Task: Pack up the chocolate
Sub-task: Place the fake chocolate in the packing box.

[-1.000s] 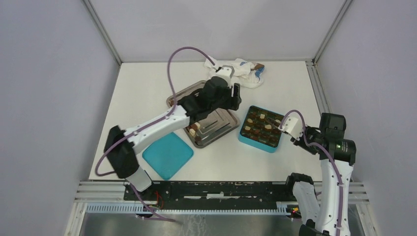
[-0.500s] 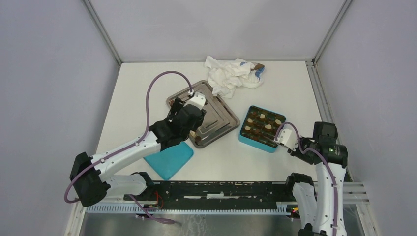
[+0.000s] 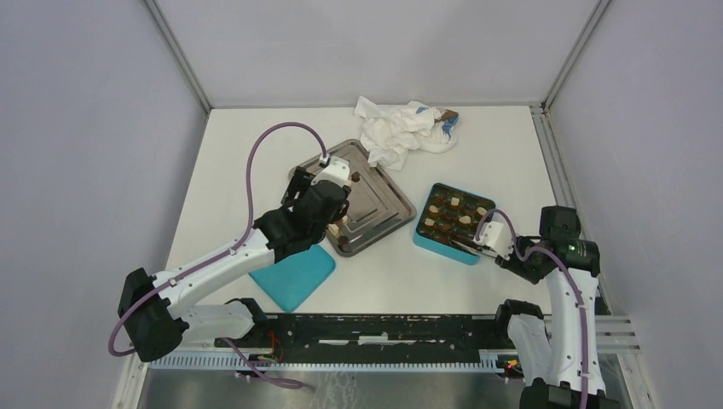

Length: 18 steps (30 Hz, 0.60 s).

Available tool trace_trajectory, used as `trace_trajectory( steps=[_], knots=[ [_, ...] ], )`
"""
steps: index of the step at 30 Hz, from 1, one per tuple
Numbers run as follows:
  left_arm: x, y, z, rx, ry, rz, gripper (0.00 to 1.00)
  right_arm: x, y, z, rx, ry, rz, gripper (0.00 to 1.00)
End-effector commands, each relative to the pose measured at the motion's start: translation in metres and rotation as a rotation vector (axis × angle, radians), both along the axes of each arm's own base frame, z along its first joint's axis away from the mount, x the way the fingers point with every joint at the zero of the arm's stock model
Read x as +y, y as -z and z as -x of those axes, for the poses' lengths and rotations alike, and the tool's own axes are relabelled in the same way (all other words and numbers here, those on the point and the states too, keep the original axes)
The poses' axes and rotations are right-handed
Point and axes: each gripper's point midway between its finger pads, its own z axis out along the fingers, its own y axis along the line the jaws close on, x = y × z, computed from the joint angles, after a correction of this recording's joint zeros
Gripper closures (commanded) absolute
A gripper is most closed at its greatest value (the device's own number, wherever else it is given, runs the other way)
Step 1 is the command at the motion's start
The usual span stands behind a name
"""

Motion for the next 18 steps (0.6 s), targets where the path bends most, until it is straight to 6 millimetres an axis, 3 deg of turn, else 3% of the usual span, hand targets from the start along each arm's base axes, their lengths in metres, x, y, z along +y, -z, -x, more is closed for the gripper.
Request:
trace_trajectory(
  steps=[1, 8, 18],
  knots=[
    [0.004, -0.014, -0.005, -0.050, -0.005, -0.004, 0.14, 0.008, -0.002, -0.009, -0.028, -0.027, -0.041, 0.76],
    [0.004, -0.015, -0.005, -0.050, 0.001, 0.000, 0.14, 0.007, -0.007, -0.014, -0.029, -0.024, -0.046, 0.68],
    [0.004, -0.015, -0.005, -0.049, 0.003, 0.004, 0.14, 0.006, -0.017, -0.024, -0.058, -0.010, -0.048, 0.63]
  ],
)
